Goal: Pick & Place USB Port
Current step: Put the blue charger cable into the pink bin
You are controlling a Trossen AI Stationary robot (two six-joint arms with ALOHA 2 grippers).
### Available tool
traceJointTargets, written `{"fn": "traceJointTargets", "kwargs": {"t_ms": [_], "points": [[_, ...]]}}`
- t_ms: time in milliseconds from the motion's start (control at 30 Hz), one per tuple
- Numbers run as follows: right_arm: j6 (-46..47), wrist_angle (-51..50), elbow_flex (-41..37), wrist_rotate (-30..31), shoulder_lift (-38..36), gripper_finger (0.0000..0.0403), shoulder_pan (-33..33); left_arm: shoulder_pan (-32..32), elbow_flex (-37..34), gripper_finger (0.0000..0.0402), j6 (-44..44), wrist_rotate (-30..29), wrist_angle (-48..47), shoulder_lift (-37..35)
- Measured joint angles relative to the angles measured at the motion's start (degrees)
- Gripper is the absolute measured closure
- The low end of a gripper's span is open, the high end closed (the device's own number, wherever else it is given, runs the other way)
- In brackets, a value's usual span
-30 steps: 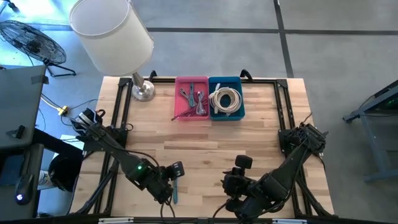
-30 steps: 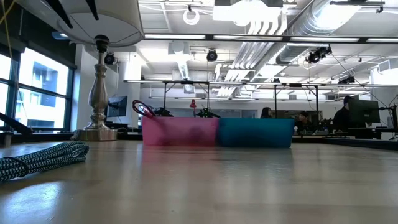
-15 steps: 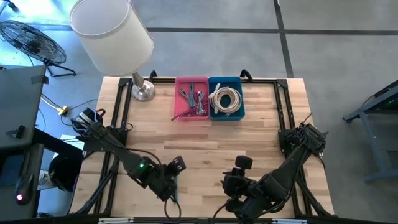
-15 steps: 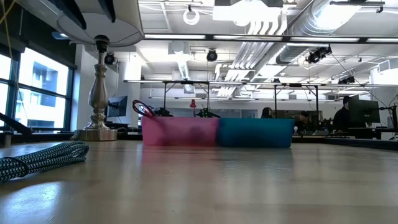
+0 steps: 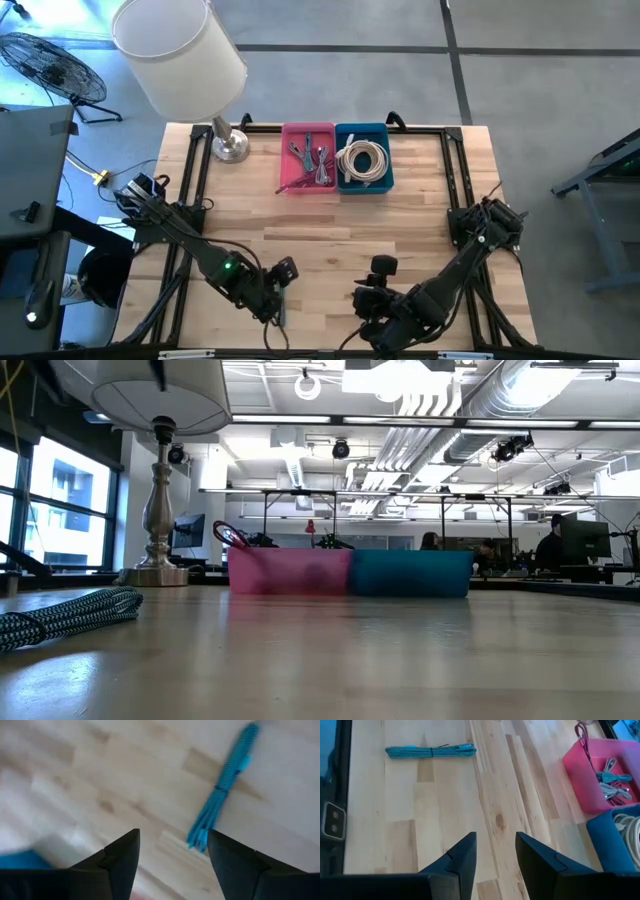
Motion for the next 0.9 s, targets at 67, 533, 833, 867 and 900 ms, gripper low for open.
{"fn": "traceJointTargets", "kwargs": {"t_ms": [67, 533, 833, 867, 900], "points": [[-0.75, 1.26, -0.29, 0.06, -0.01, 0.0274, -0.03, -0.02, 0.00, 0.0178, 5.09, 2.94, 0.10, 0.00], [-6.11, 8.17, -0.28, 0.06, -0.04, 0.0274, 0.66, -0.02, 0.02, 0.0182, 16.02, 13.07, 3.22, 4.99], [-6.40, 8.86, -0.28, 0.22, -0.07, 0.0274, 0.71, -0.02, 0.02, 0.0182, 21.35, 12.82, 2.63, 9.21], [-6.44, 8.96, -0.28, 0.22, -0.07, 0.0274, 0.71, 0.00, 0.02, 0.0182, 22.53, 12.91, 2.79, 9.77], [-6.46, 9.03, -0.28, 0.22, -0.09, 0.0274, 0.71, 0.00, 0.02, 0.0182, 23.90, 12.91, 2.72, 10.31]]}}
